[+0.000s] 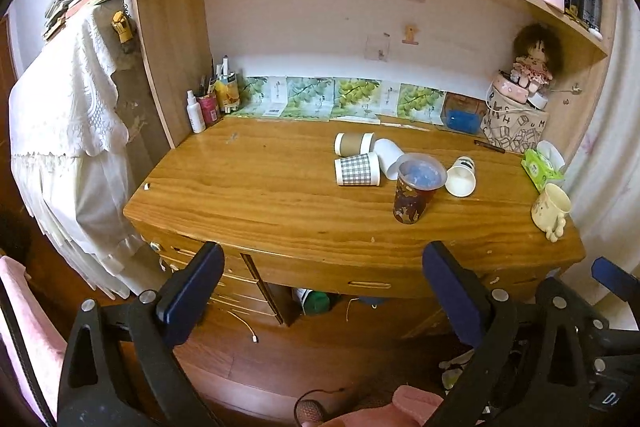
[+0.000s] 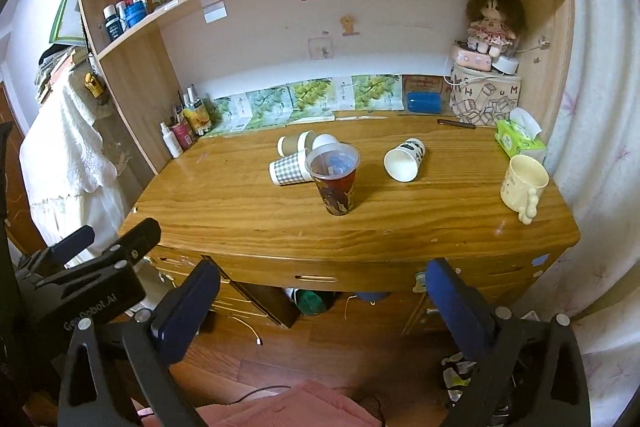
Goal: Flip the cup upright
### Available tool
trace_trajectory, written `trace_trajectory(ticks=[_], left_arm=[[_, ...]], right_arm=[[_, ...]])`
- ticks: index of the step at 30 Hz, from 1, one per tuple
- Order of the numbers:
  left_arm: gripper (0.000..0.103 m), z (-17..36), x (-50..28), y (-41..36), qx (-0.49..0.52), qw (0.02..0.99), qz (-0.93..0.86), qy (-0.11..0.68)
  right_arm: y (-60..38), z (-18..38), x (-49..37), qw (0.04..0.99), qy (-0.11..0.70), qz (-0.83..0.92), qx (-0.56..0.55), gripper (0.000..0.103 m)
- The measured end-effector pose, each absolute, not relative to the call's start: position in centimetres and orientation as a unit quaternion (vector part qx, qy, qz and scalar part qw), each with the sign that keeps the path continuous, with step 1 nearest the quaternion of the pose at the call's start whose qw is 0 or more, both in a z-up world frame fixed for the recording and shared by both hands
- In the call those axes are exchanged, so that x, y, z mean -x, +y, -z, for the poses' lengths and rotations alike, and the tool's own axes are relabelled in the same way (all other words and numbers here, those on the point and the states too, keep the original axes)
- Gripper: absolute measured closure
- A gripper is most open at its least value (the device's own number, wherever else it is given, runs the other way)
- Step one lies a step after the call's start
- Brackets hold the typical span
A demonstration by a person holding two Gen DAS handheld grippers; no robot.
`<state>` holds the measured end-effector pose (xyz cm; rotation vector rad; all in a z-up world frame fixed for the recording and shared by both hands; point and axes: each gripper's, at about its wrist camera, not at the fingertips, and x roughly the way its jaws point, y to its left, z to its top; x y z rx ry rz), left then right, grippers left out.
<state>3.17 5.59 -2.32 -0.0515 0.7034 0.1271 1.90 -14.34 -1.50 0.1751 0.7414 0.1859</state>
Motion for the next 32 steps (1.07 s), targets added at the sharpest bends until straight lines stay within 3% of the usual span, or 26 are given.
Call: trace_trajectory(ticks=[32], left_arm=[[0.001,2.3,-4.8,3.0,0.003,0.942,-0.043,0.332]], right_arm=[[-16.0,2.2,-4.0,0.926,0.358,-0.08,-0.091,0.0]])
